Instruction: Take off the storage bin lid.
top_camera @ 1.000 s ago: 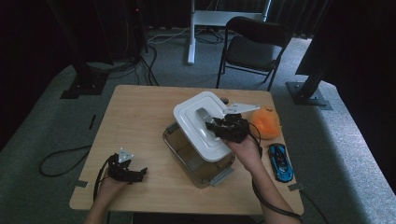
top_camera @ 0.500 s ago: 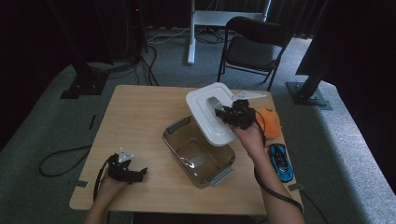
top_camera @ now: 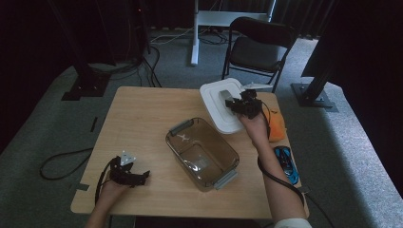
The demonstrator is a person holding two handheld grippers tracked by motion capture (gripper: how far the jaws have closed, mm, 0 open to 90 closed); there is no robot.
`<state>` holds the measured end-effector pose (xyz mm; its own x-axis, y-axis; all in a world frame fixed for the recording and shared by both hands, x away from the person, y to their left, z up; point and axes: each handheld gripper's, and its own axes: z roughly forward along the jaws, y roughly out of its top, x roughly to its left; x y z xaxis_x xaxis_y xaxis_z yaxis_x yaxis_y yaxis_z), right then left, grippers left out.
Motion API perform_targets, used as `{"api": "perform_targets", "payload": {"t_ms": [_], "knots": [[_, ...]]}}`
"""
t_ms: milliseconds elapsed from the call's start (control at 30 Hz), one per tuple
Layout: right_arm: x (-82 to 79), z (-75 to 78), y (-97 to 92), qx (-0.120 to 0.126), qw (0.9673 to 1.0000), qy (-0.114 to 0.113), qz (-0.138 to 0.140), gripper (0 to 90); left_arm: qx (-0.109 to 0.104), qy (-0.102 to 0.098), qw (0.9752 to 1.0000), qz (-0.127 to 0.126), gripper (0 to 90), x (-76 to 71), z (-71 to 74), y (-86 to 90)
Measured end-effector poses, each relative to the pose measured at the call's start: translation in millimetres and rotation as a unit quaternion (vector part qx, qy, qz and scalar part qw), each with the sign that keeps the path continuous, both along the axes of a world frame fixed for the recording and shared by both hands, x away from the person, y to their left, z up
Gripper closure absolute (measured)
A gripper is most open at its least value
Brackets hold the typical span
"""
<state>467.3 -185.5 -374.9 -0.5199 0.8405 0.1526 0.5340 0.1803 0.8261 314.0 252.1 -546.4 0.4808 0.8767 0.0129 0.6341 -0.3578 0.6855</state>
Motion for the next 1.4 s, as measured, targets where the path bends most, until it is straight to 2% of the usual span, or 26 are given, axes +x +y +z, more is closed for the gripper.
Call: {"api": "perform_targets", "payload": {"t_ms": [100,667,867,1400], "knots": [[9.9,-8.7,-1.9,0.0,1.0,0.0,-0.007,68.0,0.0,0.0,1.0,-0.001,1.2,0.1,0.0,0.1],[51.7,-67.0,6.2,-0.001,0.9985,0.049,-0.025,67.9,0.001,0.0,1.0,-0.003,1.2,0.1,0.1,0.4],[53.9,-86.6,11.6,-0.004,0.9976,0.066,-0.022,67.9,0.0,0.0,1.0,-0.004,1.2,0.1,0.0,0.3],[47.7,-125.5,16.8,-0.012,0.9942,0.105,-0.019,67.8,0.001,0.0,1.0,-0.004,1.2,0.1,0.0,0.3]]}}
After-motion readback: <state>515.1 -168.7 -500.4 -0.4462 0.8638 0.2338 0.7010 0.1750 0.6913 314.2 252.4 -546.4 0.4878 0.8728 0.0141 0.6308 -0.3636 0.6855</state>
